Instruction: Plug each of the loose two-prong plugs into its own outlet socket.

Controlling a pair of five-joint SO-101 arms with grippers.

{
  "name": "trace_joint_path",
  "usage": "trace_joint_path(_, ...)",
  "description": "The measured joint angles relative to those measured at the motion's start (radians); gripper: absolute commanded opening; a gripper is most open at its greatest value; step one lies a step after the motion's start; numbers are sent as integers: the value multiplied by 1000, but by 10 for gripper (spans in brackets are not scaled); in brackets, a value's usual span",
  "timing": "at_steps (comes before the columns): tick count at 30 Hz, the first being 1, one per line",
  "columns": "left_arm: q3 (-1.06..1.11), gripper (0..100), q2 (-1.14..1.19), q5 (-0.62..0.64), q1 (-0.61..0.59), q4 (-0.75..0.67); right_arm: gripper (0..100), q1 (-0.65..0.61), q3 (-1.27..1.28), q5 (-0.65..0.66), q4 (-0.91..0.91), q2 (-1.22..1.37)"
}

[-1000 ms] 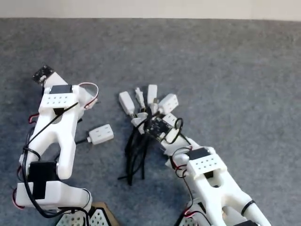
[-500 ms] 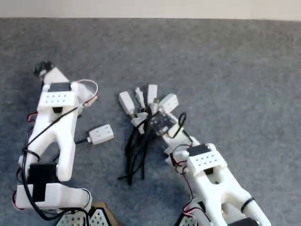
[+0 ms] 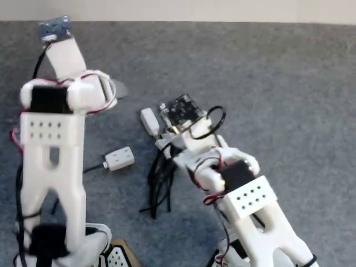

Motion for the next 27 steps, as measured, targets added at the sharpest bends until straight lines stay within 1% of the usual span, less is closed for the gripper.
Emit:
trace_joint_path(3, 146, 404, -132, -31, 5, -60, 5, -46, -32, -43, -9, 68)
trace_joint_path(6, 341, 404, -290, -37, 2, -163, 5, -66, -103, -89, -25, 201)
trace_joint_path(8, 494, 404, -402, -37, 2, -235, 5, -87, -115, -114, -77, 281)
trace_joint_path(10, 652, 405, -514, -37, 3, -311, 5, -124, -95, -126, -149, 302)
trace_joint_path(14, 942, 405, -717, -37, 2, -445, 5, -224, 77, -147, -333, 299)
trace_joint_path(16, 1060, 405, -806, -37, 2, -477, 5, -250, 153, -147, -371, 290)
trace_joint_path(19, 1181, 404, -928, -23, 2, -494, 5, -256, 175, -147, -387, 259)
trace_joint_path(23, 1295, 404, -1048, -5, 2, -499, 5, -256, 175, -147, -390, 236)
trace_joint_path(27, 1375, 404, -1102, -5, 2, -500, 5, -256, 175, -147, -367, 236)
